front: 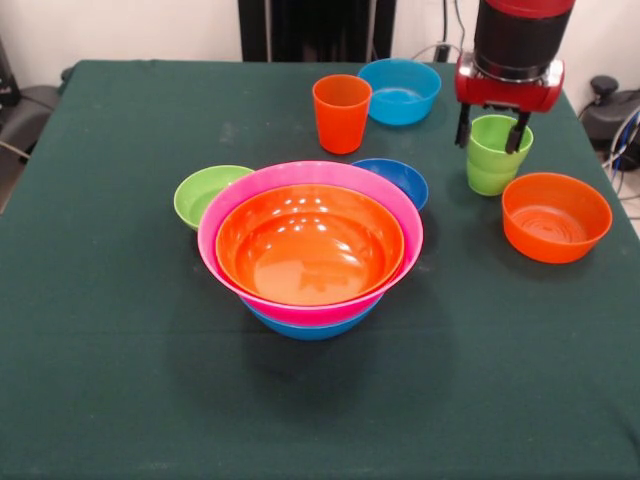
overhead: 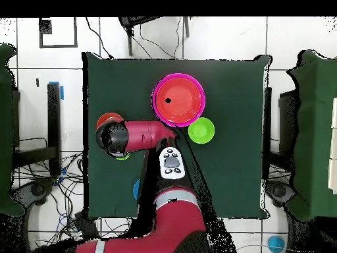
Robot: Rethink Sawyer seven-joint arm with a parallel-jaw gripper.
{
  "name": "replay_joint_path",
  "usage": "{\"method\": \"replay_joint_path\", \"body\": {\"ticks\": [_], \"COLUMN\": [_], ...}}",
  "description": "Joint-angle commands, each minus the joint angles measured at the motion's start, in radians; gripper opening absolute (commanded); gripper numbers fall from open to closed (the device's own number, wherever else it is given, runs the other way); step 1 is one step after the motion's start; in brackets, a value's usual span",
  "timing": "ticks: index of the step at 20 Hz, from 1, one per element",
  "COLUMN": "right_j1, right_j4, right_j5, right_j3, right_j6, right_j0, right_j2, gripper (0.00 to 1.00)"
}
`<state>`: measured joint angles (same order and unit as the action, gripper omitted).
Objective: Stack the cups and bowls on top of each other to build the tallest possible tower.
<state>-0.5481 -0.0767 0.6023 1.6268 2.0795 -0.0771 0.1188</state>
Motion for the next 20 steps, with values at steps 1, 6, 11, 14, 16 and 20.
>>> {"method": "replay_joint_path", "body": {"ticks": [1, 6, 11, 14, 16, 20], "right_j1": [-0.082, -0.108, -0.094, -0.093, -0.093, -0.077], "right_j4": [-0.042, -0.04, -0.043, -0.045, -0.048, -0.059], "right_j5": [-0.021, 0.007, 0.019, 0.021, 0.023, 0.001], "right_j3": [0.13, 0.142, 0.117, 0.114, 0.111, 0.108], "right_j6": [0.022, 0.009, 0.001, -0.004, -0.006, 0.0], "right_j0": [-0.011, -0.021, -0.026, -0.031, -0.031, -0.023], "right_j2": [0.032, 0.033, 0.037, 0.038, 0.038, 0.031], "gripper": [1.0, 1.0, 1.0, 1.0, 1.0, 1.0]}}
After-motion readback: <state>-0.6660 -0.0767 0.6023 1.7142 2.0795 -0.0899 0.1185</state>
